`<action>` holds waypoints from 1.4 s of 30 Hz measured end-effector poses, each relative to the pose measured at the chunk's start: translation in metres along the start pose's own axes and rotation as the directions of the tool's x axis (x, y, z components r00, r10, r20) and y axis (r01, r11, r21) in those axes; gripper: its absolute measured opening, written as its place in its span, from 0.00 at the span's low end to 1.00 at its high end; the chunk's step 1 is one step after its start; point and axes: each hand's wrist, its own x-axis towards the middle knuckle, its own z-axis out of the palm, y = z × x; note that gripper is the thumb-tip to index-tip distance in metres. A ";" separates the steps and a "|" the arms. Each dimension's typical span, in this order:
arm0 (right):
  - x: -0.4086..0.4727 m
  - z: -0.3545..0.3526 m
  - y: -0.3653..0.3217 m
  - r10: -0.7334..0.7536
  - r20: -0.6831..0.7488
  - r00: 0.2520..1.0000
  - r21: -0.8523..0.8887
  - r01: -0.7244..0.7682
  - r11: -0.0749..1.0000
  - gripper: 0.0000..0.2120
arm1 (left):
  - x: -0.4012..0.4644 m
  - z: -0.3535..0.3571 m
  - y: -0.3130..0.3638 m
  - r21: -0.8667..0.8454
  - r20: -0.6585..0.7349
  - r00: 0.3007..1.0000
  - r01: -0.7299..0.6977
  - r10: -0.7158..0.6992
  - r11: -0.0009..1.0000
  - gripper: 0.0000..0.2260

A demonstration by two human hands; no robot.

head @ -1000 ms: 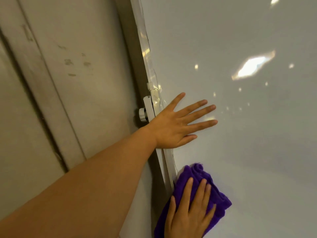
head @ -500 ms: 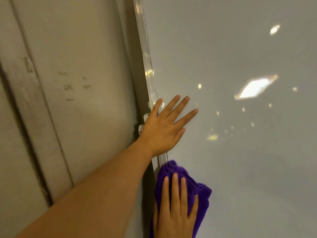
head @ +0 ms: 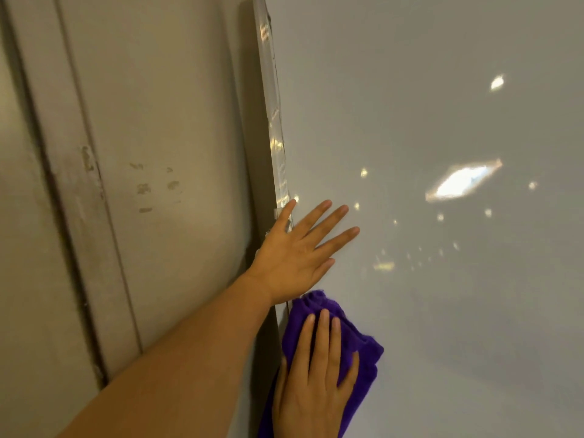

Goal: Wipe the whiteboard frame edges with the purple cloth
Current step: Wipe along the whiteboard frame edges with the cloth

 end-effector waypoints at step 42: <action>0.289 -0.069 0.074 -0.633 0.026 0.773 -0.054 0.634 0.772 0.21 | -0.025 0.020 0.138 -0.306 0.178 0.807 0.590 -0.564 0.747 0.27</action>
